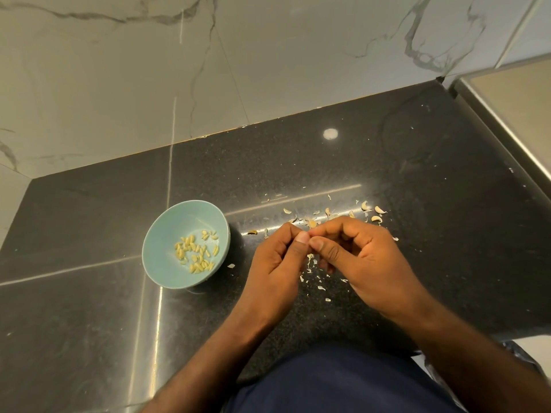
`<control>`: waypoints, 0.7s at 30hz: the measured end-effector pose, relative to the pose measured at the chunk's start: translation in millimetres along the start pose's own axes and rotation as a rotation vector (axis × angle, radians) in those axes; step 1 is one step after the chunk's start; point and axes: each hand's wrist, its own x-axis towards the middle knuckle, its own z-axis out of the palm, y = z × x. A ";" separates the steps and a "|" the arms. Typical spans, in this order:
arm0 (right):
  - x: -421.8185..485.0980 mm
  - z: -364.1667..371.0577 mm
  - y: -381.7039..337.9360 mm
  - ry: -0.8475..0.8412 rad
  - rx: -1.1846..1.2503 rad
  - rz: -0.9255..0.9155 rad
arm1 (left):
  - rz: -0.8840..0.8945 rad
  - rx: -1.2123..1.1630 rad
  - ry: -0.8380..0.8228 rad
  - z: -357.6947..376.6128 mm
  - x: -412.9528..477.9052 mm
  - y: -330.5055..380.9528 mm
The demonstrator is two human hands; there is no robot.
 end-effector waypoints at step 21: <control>-5.8 -2.1 5.9 0.143 -0.230 -0.108 | 0.080 0.204 0.061 -0.8 -4.7 -0.5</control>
